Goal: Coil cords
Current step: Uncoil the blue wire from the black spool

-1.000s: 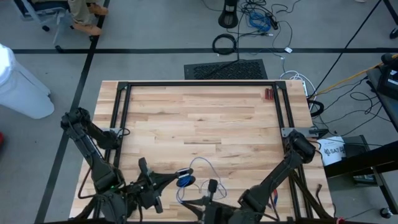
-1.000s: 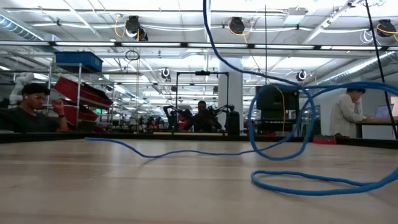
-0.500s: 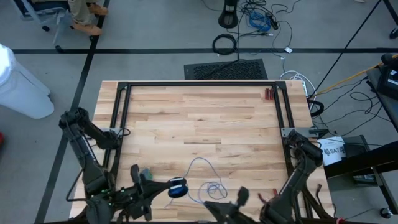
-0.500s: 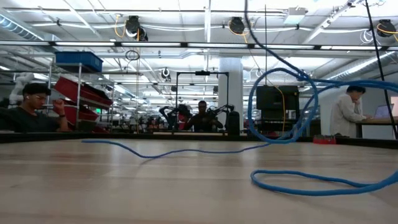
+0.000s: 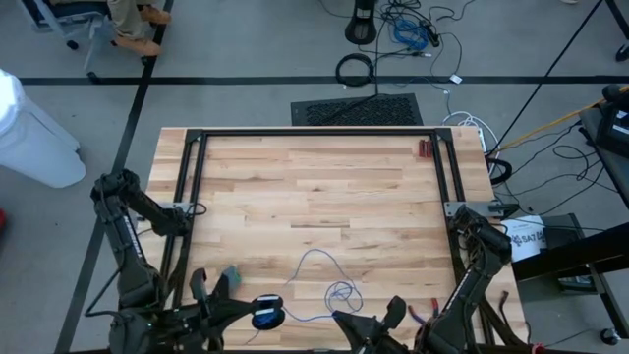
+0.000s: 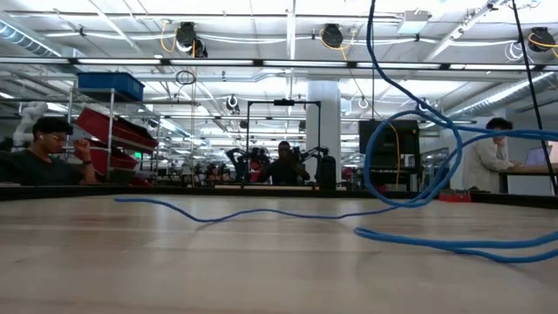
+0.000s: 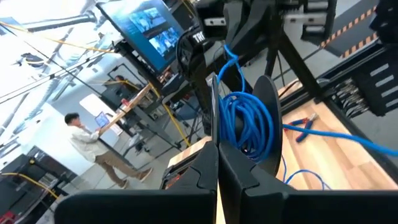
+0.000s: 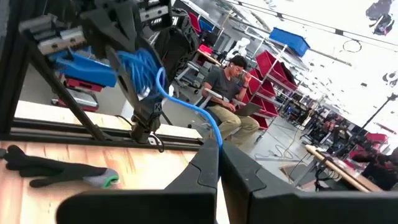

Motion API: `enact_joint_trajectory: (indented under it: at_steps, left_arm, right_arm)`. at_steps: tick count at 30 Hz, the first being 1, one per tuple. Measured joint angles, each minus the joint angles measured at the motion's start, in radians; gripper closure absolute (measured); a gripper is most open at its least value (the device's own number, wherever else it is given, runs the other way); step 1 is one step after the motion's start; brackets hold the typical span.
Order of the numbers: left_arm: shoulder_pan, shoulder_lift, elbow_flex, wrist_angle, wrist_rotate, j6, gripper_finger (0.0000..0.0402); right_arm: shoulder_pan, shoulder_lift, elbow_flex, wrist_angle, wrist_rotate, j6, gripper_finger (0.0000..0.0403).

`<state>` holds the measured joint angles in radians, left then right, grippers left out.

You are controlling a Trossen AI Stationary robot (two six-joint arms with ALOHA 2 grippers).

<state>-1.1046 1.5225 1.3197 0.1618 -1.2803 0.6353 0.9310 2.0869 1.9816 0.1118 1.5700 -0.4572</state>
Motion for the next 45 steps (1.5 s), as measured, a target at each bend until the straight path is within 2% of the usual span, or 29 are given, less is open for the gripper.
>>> enact_joint_trajectory:
  at_steps: [4,6,10,15,21,26,31,36,39,45]
  left_arm:
    - [-0.017,-0.002,0.0,0.064,0.0,0.035,0.0401]
    - [-0.024,-0.002,0.0,0.084,0.0,0.054,0.0401]
    - [-0.031,-0.002,0.0,0.12,0.003,0.061,0.0401]
    - [-0.031,-0.002,0.0,0.158,0.004,0.061,0.0401]
    - [-0.031,-0.002,0.0,0.173,0.004,0.059,0.0401]
    - [-0.028,-0.002,0.0,0.171,0.004,0.059,0.0401]
    - [-0.021,-0.002,0.0,0.17,-0.001,0.054,0.0401]
    - [-0.021,-0.002,0.0,0.169,-0.004,0.053,0.0401]
    - [-0.021,-0.002,0.0,0.169,-0.004,0.053,0.0401]
    - [-0.014,-0.002,0.0,0.168,-0.004,0.052,0.0401]
  right_arm:
    - [-0.003,0.0,0.0,-0.078,-0.006,0.043,0.0403]
    - [-0.007,0.0,0.0,-0.138,-0.045,0.09,0.0403]
    - [-0.023,0.0,0.0,-0.255,-0.203,0.188,0.0396]
    - [-0.057,0.0,0.001,-0.407,-0.352,0.367,0.0377]
    - [-0.108,0.001,0.001,-0.626,-0.629,0.609,0.036]
    - [-0.142,0.001,0.001,-0.642,-0.631,0.719,0.0352]
    - [-0.161,0.023,0.002,-0.55,-0.715,0.663,0.0331]
    - [-0.171,0.068,0.0,-0.47,-0.67,0.554,0.0289]
    - [-0.187,0.076,0.001,-0.423,-0.6,0.535,0.0269]
    - [-0.217,0.08,0.001,-0.348,-0.607,0.553,0.0252]
